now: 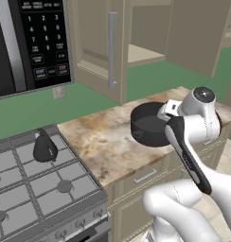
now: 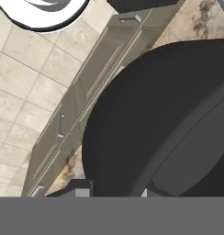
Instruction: Pick the kettle from the cabinet and place it on a stove burner. Then pick the pot from the counter and place it on another stove burner. Finally, turn both burners on.
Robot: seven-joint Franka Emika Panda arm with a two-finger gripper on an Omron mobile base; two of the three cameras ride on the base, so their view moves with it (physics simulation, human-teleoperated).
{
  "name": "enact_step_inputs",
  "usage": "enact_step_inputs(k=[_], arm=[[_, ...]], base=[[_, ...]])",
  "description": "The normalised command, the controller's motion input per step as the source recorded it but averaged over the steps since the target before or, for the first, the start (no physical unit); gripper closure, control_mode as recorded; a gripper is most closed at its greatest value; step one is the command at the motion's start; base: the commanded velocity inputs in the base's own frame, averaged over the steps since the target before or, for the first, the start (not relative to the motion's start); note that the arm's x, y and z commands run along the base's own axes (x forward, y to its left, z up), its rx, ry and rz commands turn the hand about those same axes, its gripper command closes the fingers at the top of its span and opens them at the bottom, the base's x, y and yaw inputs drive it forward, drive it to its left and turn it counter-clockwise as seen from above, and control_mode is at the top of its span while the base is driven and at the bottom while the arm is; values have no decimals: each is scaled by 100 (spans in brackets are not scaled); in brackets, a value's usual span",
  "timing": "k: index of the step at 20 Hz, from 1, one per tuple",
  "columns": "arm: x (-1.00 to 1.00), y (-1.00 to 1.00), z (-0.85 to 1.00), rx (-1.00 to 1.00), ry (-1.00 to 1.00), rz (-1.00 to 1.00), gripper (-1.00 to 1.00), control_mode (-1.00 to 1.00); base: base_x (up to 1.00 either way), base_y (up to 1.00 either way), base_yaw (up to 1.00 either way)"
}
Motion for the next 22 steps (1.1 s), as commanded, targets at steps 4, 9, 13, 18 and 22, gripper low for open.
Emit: enact_step_inputs(k=[4,9,13,18,22], arm=[[-54,-5,13,0,0,0,100,-100],[-49,-3,6,0,0,-1,100,-100],[-7,0,0,0,0,0,100,-100],[-7,0,0,0,-2,0,100,-100],[-22,0,0,0,-5,0,100,100]], base=[[0,0,0],[0,0,0],[0,0,0],[0,0,0],[-25,0,0]])
